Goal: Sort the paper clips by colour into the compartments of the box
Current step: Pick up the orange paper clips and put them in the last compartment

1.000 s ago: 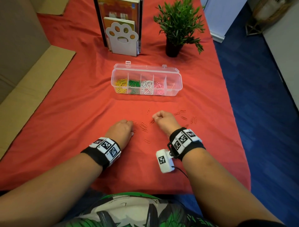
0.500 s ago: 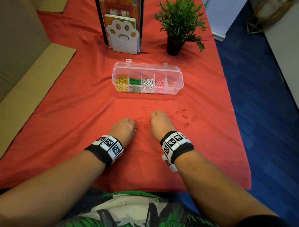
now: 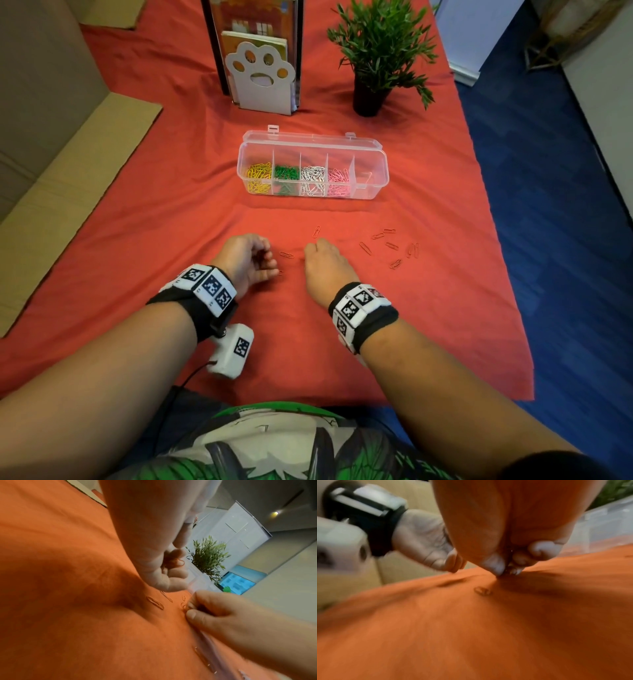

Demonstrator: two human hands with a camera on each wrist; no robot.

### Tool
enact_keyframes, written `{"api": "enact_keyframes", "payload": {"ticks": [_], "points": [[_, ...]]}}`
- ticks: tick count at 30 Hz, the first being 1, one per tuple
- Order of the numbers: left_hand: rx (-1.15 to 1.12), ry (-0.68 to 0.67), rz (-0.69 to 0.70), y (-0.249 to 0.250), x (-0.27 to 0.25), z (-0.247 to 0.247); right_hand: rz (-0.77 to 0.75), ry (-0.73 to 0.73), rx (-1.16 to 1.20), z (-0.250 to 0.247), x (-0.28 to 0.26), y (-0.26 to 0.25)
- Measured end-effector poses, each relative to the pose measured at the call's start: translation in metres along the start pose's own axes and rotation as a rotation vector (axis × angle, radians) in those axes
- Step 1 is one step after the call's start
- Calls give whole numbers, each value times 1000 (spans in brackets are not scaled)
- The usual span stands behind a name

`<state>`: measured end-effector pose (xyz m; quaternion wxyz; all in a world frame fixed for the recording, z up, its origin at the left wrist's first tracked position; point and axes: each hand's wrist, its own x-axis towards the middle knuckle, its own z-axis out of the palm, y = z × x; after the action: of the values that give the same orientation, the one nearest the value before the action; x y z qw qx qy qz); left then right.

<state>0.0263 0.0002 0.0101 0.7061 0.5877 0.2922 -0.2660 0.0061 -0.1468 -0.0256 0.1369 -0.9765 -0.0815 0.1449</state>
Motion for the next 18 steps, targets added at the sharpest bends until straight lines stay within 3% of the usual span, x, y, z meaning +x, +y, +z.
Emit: {"api": "enact_keyframes", "payload": {"ticks": [2,5,7,13,16,18], "points": [[185,20,45,-3,5,0,100,-79,247,-5,6,8],[1012,79,348,-12,13,-8,243,-105,723,-13,7,23],[1317,78,482,-18,15,-12,324,-104,1039,-19,0,31],[1397,67,497,-25,19,-15,470,-286,1570,-28,-18,46],[1344,43,455,-22,23,-12,521,-336,1598,-25,-24,41],[1129,-2,329,-15,23,-7,535,-319,1490,-21,-25,36]]}}
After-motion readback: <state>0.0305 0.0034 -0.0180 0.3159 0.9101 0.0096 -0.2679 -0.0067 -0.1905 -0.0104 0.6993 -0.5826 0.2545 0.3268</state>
